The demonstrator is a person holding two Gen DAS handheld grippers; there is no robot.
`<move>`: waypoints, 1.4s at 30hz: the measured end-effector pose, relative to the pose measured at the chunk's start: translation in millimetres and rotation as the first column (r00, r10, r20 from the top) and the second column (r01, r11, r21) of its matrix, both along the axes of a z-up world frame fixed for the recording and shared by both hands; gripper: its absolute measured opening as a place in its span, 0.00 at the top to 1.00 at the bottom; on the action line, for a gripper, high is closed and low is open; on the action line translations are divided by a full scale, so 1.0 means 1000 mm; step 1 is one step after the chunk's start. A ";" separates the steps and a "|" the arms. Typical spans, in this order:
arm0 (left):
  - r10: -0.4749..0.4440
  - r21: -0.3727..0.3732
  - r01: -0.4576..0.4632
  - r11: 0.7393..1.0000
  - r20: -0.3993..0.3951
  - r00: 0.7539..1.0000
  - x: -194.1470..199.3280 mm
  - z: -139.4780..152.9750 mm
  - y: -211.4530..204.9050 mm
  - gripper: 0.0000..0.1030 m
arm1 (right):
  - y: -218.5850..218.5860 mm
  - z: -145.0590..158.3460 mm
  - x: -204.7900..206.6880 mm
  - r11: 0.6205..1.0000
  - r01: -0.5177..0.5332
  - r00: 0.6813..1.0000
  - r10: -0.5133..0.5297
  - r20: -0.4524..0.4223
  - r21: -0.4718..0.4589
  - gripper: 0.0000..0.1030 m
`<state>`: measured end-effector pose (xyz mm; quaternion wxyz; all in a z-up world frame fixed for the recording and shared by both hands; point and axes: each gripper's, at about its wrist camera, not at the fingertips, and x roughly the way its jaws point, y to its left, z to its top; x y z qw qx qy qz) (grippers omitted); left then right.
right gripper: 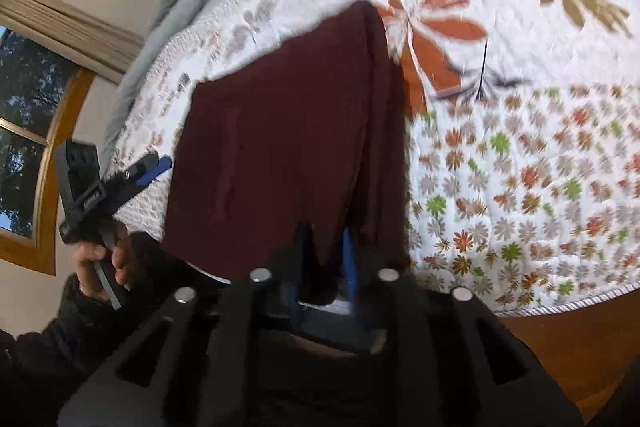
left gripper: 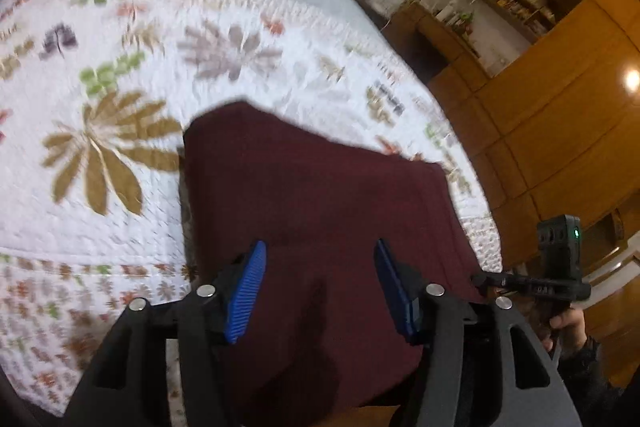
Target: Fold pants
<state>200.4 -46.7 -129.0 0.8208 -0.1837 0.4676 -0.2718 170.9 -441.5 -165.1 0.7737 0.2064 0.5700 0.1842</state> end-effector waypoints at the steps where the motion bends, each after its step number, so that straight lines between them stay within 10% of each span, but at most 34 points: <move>1: -0.004 -0.002 0.004 1.000 0.028 1.000 -0.008 0.009 0.004 0.40 | -0.001 0.011 -0.001 1.000 0.016 0.999 -0.015 0.032 -0.019 0.79; 9: -0.110 0.083 0.111 0.990 -0.016 0.994 -0.057 -0.011 -0.016 0.39 | 0.053 0.014 0.003 0.986 -0.165 0.985 0.163 0.055 0.035 0.78; 11: -0.129 0.117 0.142 0.983 -0.110 0.986 -0.056 -0.037 -0.022 0.40 | 0.039 -0.014 0.007 0.990 -0.141 0.990 0.142 -0.018 0.010 1.00; 16: -0.152 0.093 0.160 0.983 -0.088 0.984 -0.052 -0.023 -0.017 0.41 | 0.039 -0.010 0.010 0.986 -0.168 0.986 0.168 -0.020 0.006 0.87; 23: -0.133 -0.004 0.134 0.991 0.070 0.989 0.019 0.024 -0.007 0.34 | 0.048 0.041 0.074 0.987 -0.144 0.980 0.132 0.149 0.075 0.76; 29: -0.101 -0.014 0.100 0.995 -0.046 0.994 0.096 -0.014 -0.012 0.34 | 0.047 0.001 0.142 0.982 -0.079 0.995 0.067 0.075 0.172 0.76; 33: -0.117 0.040 0.121 0.992 -0.091 0.989 0.104 -0.047 -0.022 0.39 | 0.023 -0.038 0.147 0.997 -0.028 1.000 0.028 0.004 0.067 1.00; 37: -0.123 0.028 0.125 0.992 -0.079 0.989 0.097 -0.051 -0.019 0.39 | 0.001 -0.047 0.139 0.990 0.018 1.000 -0.018 -0.003 0.139 1.00; 42: -0.085 0.020 0.085 0.996 -0.007 0.996 0.080 -0.018 -0.007 0.31 | 0.011 0.002 0.112 0.986 -0.022 0.996 0.007 0.089 0.165 0.77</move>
